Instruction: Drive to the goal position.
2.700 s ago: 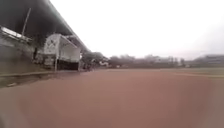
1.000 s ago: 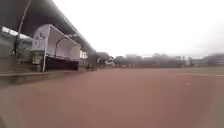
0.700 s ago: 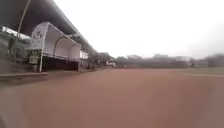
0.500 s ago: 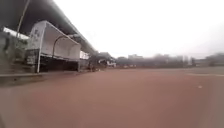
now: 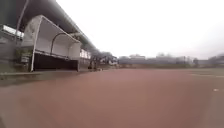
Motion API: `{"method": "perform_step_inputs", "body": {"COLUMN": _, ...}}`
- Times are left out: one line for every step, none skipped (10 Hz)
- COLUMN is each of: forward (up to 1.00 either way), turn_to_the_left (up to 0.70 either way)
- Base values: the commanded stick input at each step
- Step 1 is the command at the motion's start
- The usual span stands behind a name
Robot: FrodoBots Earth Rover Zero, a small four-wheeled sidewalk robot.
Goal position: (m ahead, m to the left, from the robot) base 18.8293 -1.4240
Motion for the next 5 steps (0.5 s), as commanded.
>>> {"method": "perform_step_inputs", "body": {"forward": 1.00, "turn_to_the_left": 0.00}}
{"method": "perform_step_inputs", "body": {"forward": 1.00, "turn_to_the_left": 0.00}}
{"method": "perform_step_inputs", "body": {"forward": 1.00, "turn_to_the_left": 0.00}}
{"method": "perform_step_inputs", "body": {"forward": 1.00, "turn_to_the_left": 0.00}}
{"method": "perform_step_inputs", "body": {"forward": 1.00, "turn_to_the_left": 0.00}}
